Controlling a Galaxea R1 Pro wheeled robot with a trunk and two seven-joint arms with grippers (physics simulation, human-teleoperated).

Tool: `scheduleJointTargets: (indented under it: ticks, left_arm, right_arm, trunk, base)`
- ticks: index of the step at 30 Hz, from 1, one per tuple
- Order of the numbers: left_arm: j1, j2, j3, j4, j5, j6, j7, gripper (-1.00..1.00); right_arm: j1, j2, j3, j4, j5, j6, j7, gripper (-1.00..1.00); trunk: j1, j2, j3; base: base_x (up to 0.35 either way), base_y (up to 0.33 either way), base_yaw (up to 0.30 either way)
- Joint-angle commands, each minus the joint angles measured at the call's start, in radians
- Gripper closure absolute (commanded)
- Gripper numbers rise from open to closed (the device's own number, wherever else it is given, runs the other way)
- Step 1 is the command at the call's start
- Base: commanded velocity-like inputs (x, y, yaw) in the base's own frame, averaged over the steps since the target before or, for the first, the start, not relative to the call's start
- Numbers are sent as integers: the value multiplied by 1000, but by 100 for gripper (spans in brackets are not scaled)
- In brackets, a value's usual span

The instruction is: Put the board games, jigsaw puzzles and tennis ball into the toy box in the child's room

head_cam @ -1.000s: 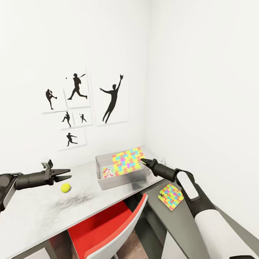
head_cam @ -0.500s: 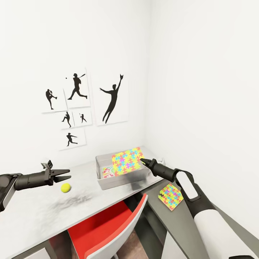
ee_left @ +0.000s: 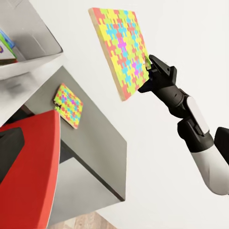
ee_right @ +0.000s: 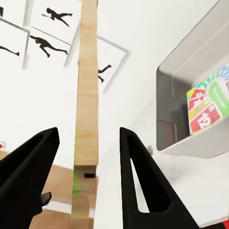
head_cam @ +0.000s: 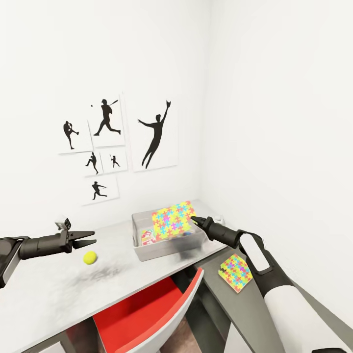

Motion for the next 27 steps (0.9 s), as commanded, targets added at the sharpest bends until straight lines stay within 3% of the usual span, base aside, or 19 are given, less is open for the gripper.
scheduleJointTargets:
  ticks: [1,9,27]
  left_arm:
    - [0,0,0,1,0,11,-4,-100]
    - [0,0,-1,1,0,10,-4,-100]
    - [0,0,-1,1,0,8,-4,-100]
  right_arm:
    - [0,-1,1,0,1,2,3,100]
    - [0,-1,2,0,1,2,3,100]
    - [0,-2,-1,0,1,3,3,100]
  trunk:
    - [1,-1,-2]
    - [1,-1,-7]
    - [1,-1,-7]
  base:
    - [87,91,152]
    - [36,114,148]
    - [120,49,283]
